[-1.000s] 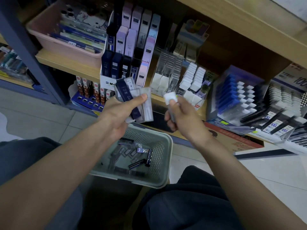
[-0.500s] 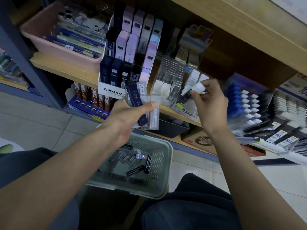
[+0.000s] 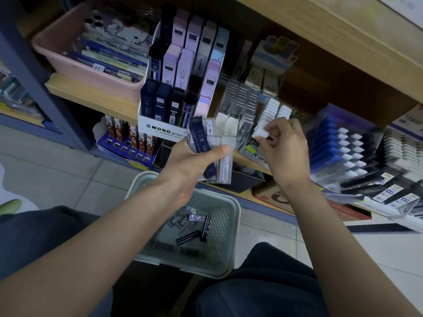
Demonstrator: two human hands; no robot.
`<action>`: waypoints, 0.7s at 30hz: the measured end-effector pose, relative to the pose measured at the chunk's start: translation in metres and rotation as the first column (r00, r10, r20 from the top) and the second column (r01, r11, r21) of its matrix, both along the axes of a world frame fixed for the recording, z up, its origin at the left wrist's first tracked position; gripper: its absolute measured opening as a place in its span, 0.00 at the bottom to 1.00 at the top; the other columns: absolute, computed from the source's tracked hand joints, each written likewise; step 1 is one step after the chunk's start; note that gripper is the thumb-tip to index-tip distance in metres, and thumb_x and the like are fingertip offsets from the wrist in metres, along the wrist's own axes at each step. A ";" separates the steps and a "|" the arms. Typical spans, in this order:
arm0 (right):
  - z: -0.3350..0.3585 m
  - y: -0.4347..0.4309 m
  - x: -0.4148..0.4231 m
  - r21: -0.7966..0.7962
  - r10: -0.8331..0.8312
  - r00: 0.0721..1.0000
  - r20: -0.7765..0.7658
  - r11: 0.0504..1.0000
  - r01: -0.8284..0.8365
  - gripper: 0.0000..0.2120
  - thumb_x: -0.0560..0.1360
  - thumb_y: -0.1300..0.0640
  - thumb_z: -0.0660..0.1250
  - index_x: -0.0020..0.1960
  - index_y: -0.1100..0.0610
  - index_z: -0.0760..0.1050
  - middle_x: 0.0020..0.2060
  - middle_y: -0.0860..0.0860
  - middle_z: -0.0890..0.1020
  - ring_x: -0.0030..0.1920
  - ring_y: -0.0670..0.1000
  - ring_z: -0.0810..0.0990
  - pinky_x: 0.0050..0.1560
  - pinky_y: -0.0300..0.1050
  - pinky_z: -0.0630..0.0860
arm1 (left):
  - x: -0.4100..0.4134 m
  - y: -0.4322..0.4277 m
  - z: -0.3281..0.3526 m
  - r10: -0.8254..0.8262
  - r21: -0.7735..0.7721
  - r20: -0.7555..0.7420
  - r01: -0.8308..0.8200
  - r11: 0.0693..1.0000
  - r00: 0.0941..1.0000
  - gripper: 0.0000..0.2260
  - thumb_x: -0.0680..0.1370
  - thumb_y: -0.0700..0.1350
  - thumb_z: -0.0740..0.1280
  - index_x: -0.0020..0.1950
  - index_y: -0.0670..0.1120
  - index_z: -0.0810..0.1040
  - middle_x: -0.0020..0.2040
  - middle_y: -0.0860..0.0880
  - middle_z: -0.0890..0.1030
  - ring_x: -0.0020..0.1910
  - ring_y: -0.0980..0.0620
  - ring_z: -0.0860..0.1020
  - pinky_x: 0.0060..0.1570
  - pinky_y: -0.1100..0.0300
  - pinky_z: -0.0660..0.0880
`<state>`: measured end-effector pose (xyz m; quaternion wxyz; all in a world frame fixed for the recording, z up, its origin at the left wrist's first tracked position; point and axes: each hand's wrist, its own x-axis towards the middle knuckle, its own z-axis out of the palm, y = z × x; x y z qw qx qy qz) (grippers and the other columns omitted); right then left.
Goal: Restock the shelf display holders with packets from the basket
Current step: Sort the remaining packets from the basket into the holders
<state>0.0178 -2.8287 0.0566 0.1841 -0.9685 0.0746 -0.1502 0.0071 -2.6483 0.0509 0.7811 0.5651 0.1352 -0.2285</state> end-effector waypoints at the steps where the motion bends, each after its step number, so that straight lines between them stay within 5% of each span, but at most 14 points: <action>1: 0.001 0.001 0.000 -0.015 -0.014 1.000 -0.003 1.000 0.014 0.12 0.73 0.57 0.70 0.54 0.57 0.73 0.50 0.52 0.72 0.41 0.47 0.71 0.43 0.48 0.73 | 0.000 -0.001 0.000 0.003 -0.001 -0.004 -0.003 1.000 1.000 0.06 0.71 0.40 0.73 0.46 0.45 0.79 0.38 0.53 0.83 0.42 0.55 0.80 0.57 0.53 0.74; 4: 0.006 0.005 0.000 -0.013 -0.012 0.999 0.040 1.000 0.012 0.10 0.74 0.58 0.68 0.54 0.57 0.71 0.46 0.49 0.71 0.37 0.45 0.67 0.39 0.40 0.66 | 0.000 -0.001 0.002 0.016 -0.006 -0.006 -0.017 1.000 1.000 0.05 0.71 0.40 0.73 0.43 0.48 0.79 0.37 0.55 0.83 0.42 0.56 0.80 0.56 0.54 0.73; 6: 0.013 0.013 -0.002 0.154 0.015 0.996 0.083 0.988 -0.028 0.03 0.77 0.55 0.65 0.48 0.54 0.72 0.41 0.47 0.73 0.36 0.45 0.70 0.38 0.38 0.67 | 0.001 -0.001 0.002 0.027 -0.006 -0.008 -0.027 1.000 1.000 0.06 0.71 0.41 0.73 0.45 0.47 0.79 0.37 0.55 0.83 0.41 0.56 0.80 0.54 0.55 0.73; 9: 0.024 0.029 -0.011 0.561 0.131 0.987 -0.098 0.826 -0.054 0.04 0.79 0.52 0.60 0.47 0.49 0.72 0.40 0.47 0.77 0.37 0.43 0.78 0.38 0.38 0.76 | 0.001 -0.002 0.002 0.026 -0.004 -0.005 -0.026 1.000 1.000 0.09 0.71 0.41 0.73 0.50 0.45 0.80 0.42 0.52 0.84 0.44 0.54 0.82 0.51 0.55 0.75; 11: 0.027 0.036 -0.020 0.700 0.293 0.933 -0.207 0.711 -0.068 0.05 0.79 0.55 0.61 0.54 0.52 0.73 0.45 0.50 0.78 0.40 0.42 0.79 0.40 0.36 0.78 | 0.001 -0.002 0.002 0.014 0.003 0.021 -0.014 1.000 1.000 0.11 0.71 0.41 0.73 0.53 0.45 0.81 0.45 0.51 0.85 0.45 0.55 0.82 0.47 0.59 0.76; 15: 0.030 0.039 -0.027 0.734 0.392 0.892 -0.226 0.671 -0.109 0.10 0.75 0.60 0.66 0.56 0.52 0.75 0.47 0.56 0.79 0.46 0.49 0.81 0.43 0.36 0.80 | -0.001 -0.002 0.001 0.009 0.007 0.054 -0.009 1.000 0.999 0.12 0.71 0.40 0.73 0.54 0.45 0.81 0.44 0.52 0.85 0.41 0.60 0.82 0.38 0.68 0.75; 21: 0.034 0.026 -0.024 0.730 0.327 0.925 -0.194 0.678 -0.087 0.09 0.75 0.64 0.67 0.51 0.53 0.75 0.44 0.52 0.79 0.45 0.52 0.82 0.41 0.36 0.80 | -0.001 -0.002 0.002 -0.010 0.000 0.036 0.010 1.000 0.999 0.07 0.71 0.38 0.72 0.46 0.47 0.79 0.39 0.52 0.84 0.38 0.57 0.83 0.36 0.64 0.79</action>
